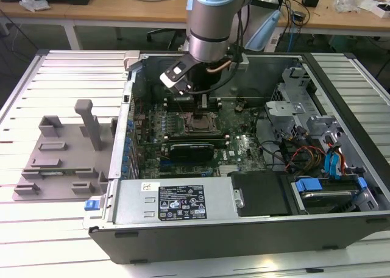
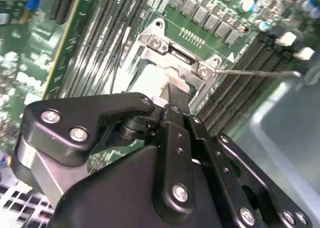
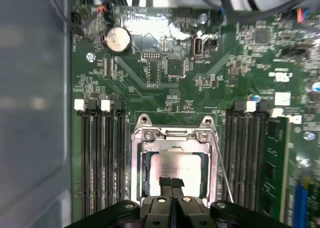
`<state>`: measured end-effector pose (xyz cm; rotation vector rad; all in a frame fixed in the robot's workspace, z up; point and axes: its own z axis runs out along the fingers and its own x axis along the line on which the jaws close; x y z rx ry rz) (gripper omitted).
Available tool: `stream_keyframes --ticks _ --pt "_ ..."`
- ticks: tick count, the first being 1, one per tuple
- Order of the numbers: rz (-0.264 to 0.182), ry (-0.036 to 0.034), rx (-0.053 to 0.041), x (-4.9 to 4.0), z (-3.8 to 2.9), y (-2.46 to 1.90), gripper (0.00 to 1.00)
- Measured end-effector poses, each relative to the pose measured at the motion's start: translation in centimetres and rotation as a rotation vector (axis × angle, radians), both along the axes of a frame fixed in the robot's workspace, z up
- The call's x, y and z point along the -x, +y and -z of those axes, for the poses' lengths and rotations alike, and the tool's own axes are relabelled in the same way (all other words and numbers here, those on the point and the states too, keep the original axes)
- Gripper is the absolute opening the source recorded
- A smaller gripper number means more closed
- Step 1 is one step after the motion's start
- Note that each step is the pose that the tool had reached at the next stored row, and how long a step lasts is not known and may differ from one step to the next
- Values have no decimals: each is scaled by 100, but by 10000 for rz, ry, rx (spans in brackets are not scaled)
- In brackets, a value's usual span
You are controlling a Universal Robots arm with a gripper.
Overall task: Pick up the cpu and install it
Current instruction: 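Close the cpu cover, then install the first cpu locking lever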
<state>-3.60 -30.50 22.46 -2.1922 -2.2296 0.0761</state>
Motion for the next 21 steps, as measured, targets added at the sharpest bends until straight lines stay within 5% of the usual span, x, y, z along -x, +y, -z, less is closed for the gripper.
stream_keyframes --ticks 5,8,21 --pt "0 1 2 0 -331 0 11" --pt "0 -1 2 0 -421 0 11" --pt "-129 1 -4 0 -427 0 11"
